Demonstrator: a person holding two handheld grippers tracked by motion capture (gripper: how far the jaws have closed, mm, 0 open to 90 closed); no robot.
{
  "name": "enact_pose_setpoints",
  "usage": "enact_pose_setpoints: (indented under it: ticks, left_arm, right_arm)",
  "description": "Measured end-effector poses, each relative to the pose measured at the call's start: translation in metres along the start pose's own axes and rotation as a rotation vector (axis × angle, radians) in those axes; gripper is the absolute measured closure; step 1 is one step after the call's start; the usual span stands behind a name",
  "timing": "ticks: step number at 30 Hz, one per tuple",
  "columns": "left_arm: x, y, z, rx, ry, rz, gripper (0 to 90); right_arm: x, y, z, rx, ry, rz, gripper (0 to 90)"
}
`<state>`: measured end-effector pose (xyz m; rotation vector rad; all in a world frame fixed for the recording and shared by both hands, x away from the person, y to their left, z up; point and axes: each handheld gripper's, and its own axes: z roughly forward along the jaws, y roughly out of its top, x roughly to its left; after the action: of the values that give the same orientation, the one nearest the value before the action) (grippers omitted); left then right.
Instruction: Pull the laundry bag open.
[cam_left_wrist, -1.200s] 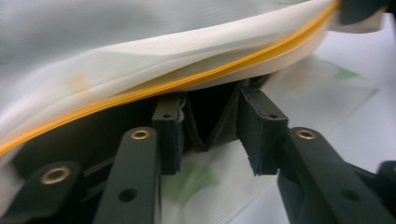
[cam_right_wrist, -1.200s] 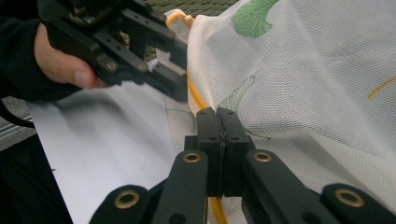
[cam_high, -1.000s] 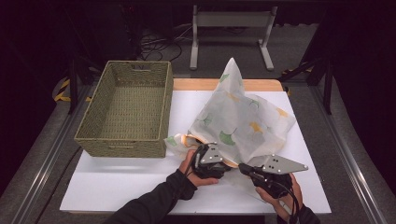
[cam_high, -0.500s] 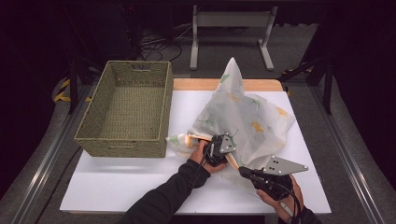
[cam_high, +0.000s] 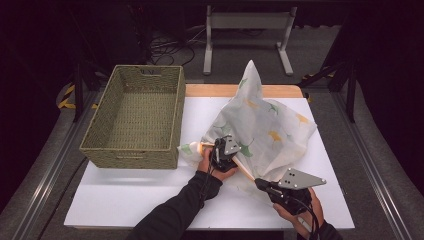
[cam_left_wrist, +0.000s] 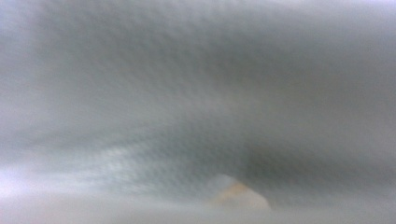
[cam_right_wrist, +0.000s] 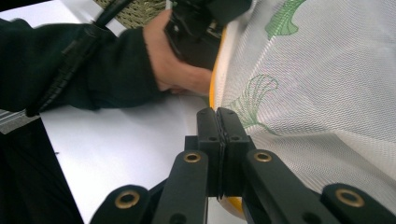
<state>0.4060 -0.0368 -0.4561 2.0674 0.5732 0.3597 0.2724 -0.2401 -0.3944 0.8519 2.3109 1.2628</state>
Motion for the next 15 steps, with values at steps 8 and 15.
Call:
enact_pose_setpoints:
  ticks: [8,15]
  left_arm:
    - [0.0,-0.01,-0.022,0.023,-0.067,0.051,44.0]
    - [0.002,-0.017,-0.087,0.002,-0.08,0.065,26.7]
  right_arm:
    - [-0.002,0.001,-0.001,-0.006,-0.012,0.009,89.7]
    - [-0.005,-0.001,-0.005,-0.015,-0.003,0.016,89.7]
